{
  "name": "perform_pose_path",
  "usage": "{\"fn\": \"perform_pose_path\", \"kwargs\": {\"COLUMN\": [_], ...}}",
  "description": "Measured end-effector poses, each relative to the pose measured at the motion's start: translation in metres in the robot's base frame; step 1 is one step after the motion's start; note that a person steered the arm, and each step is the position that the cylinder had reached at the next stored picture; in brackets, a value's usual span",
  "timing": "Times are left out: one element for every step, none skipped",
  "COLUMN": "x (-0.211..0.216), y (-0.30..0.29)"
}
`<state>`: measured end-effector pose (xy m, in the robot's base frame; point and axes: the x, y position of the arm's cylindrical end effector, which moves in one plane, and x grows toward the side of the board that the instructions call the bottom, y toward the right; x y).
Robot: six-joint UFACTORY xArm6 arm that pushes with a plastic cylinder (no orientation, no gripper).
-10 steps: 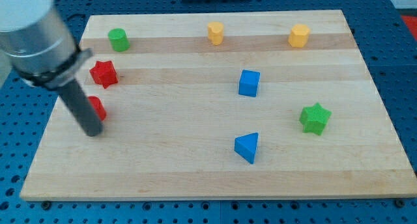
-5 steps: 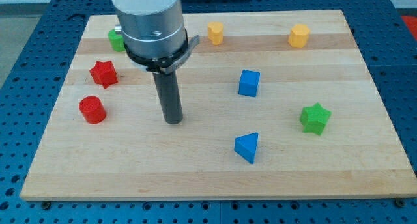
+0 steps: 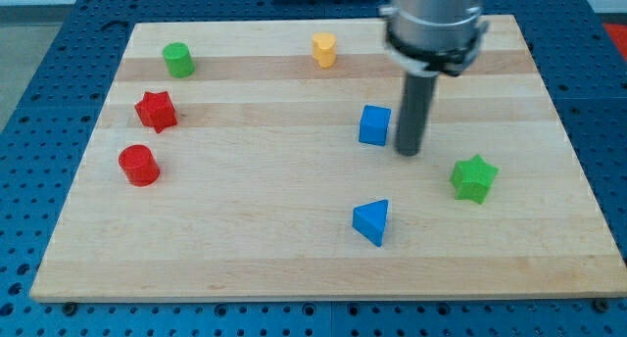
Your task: Push the green star along with blue triangle to the bottom center
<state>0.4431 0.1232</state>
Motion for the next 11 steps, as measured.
{"fn": "perform_pose_path", "kwargs": {"x": [0.012, 0.031, 0.049, 0.052, 0.060, 0.062, 0.071, 0.088, 0.088, 0.090, 0.090], "y": [0.063, 0.071, 0.068, 0.043, 0.039, 0.053, 0.007, -0.008, -0.008, -0.025, -0.050]}}
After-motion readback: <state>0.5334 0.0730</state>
